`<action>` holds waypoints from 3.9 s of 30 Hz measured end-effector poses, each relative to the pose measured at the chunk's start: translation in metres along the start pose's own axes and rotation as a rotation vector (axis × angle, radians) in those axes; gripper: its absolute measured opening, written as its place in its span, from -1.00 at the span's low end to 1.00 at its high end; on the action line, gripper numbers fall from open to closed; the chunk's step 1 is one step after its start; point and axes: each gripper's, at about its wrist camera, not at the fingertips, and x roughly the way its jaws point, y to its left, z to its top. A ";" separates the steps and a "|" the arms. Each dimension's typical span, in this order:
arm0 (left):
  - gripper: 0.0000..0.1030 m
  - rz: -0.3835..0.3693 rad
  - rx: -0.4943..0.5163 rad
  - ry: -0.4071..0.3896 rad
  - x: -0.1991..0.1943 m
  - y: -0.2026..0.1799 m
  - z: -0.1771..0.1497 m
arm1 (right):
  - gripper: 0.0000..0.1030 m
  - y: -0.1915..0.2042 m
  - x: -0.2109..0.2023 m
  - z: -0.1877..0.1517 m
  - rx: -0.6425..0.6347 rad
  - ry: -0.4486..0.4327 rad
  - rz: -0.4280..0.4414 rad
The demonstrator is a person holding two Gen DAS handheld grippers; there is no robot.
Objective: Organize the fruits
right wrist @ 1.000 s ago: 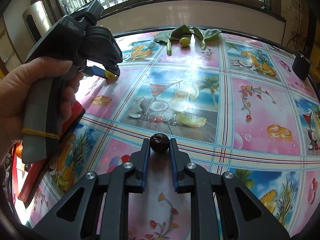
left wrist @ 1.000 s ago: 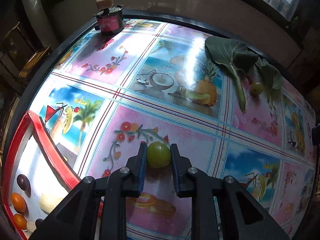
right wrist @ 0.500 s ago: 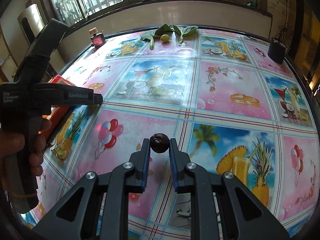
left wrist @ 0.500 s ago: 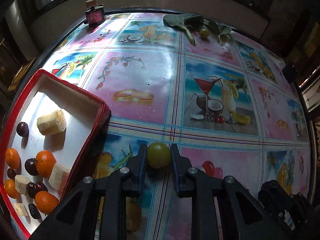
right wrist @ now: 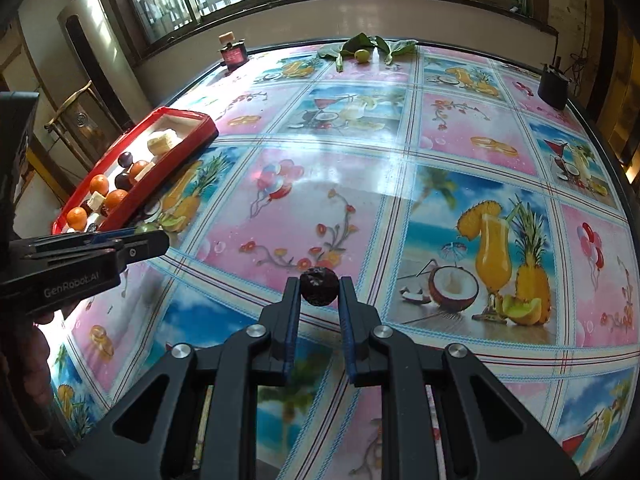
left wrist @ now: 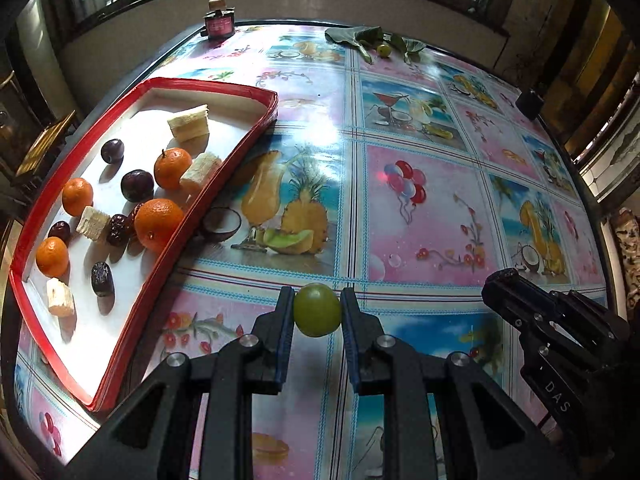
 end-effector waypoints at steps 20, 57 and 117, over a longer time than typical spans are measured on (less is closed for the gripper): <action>-0.57 0.134 -0.259 -0.089 -0.053 0.161 -0.013 | -0.60 0.181 0.035 0.045 -0.209 -0.028 0.234; -0.50 0.092 -0.237 -0.077 -0.024 0.168 -0.006 | -0.59 0.219 0.095 0.058 -0.258 0.089 0.231; 0.59 0.280 -0.244 -0.241 -0.073 0.134 -0.072 | 0.56 0.169 -0.004 -0.018 -0.266 0.051 0.119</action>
